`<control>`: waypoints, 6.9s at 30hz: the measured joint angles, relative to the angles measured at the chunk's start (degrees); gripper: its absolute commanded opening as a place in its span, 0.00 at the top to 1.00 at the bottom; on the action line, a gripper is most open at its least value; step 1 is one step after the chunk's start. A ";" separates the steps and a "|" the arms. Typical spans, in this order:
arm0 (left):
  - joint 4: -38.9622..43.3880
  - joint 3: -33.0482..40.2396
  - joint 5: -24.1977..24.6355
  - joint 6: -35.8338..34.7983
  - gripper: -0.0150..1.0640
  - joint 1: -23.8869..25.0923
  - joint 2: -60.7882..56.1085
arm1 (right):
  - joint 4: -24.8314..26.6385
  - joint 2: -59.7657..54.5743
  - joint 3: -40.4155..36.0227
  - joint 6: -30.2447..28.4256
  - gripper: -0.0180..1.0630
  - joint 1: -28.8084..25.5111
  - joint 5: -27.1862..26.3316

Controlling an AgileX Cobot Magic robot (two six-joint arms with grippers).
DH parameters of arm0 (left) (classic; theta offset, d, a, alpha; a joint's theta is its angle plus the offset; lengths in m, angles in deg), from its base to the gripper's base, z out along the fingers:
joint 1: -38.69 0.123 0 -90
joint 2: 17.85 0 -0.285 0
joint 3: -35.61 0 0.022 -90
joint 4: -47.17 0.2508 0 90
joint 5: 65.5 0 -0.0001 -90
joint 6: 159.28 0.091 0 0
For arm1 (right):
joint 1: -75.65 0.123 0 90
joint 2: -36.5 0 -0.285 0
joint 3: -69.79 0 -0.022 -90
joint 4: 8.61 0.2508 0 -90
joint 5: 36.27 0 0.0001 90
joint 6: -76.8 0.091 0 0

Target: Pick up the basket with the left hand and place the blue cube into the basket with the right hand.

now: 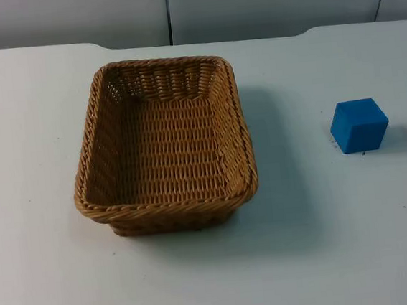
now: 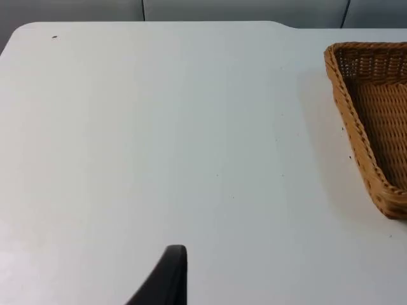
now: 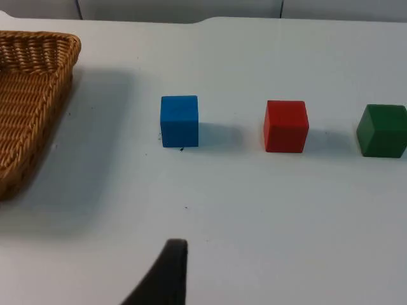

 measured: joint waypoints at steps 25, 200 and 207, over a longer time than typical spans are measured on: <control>-7.30 -11.31 -9.36 0.37 0.01 0.00 20.88 | 2.60 -15.63 4.81 0.00 0.01 0.00 -5.33; -36.08 -21.88 -27.05 9.76 0.99 -15.24 78.02 | 4.75 -46.92 23.06 -4.51 0.03 -0.22 -12.37; -36.08 -21.88 -27.02 9.76 0.99 -15.24 78.02 | 5.79 -63.41 29.18 -5.67 0.03 -0.22 -16.83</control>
